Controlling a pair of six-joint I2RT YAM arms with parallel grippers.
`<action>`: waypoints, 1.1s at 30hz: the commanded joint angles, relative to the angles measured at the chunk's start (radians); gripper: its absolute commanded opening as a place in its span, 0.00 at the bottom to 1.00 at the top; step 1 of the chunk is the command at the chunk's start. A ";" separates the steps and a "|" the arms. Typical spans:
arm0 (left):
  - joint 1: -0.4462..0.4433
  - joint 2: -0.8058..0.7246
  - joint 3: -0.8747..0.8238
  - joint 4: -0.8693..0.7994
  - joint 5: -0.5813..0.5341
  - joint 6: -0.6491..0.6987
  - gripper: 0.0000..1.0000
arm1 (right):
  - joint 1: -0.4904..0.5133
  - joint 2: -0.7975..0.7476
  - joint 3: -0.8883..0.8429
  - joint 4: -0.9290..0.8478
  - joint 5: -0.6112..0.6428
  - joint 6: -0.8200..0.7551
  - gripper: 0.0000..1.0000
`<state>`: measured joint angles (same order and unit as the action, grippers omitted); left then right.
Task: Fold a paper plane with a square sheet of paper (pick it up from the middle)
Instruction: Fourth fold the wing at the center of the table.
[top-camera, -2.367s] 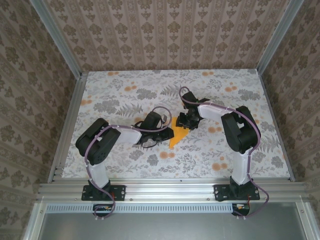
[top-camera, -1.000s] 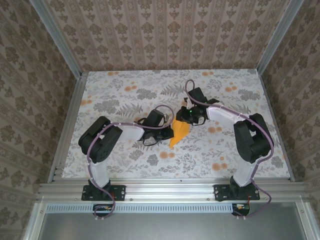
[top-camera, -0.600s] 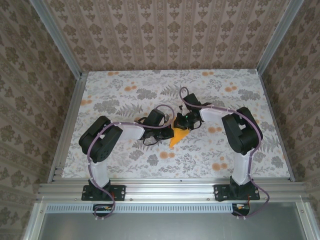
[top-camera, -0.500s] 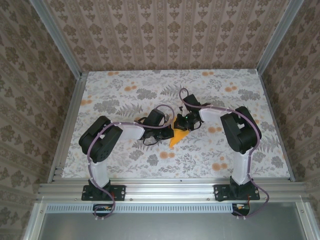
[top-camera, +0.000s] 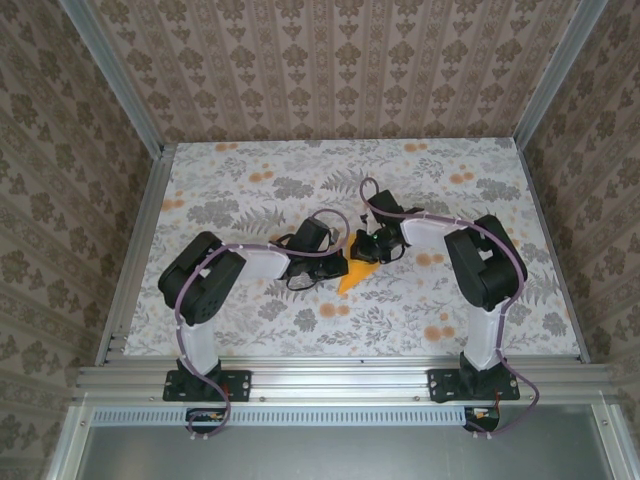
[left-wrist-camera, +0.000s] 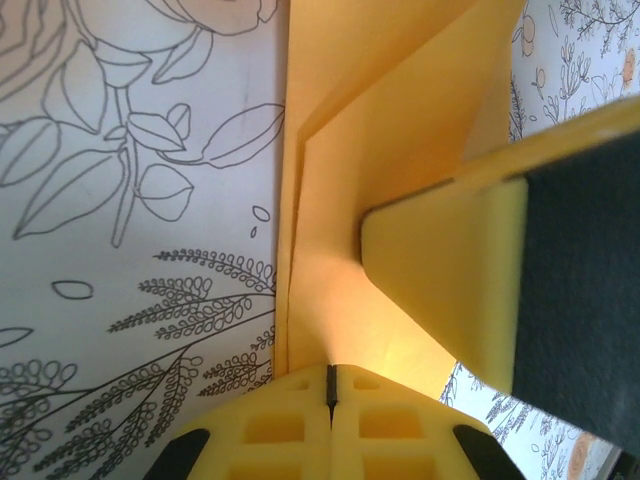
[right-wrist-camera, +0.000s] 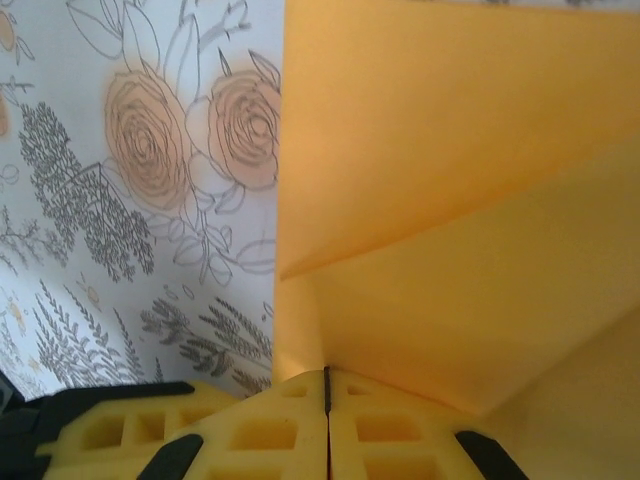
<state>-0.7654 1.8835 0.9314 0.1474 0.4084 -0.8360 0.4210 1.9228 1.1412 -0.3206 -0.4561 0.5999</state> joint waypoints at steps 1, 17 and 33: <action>-0.013 0.068 -0.013 -0.123 -0.040 0.025 0.00 | 0.009 -0.022 -0.046 -0.048 0.002 0.011 0.08; -0.024 -0.097 -0.088 -0.008 0.087 -0.012 0.12 | 0.001 0.061 -0.082 -0.035 0.062 0.002 0.07; -0.078 -0.087 -0.144 -0.049 0.105 0.024 0.14 | 0.002 0.087 -0.078 -0.040 0.078 0.011 0.07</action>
<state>-0.8242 1.7920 0.8165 0.1604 0.4789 -0.8364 0.4187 1.9240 1.1019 -0.2928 -0.4694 0.6029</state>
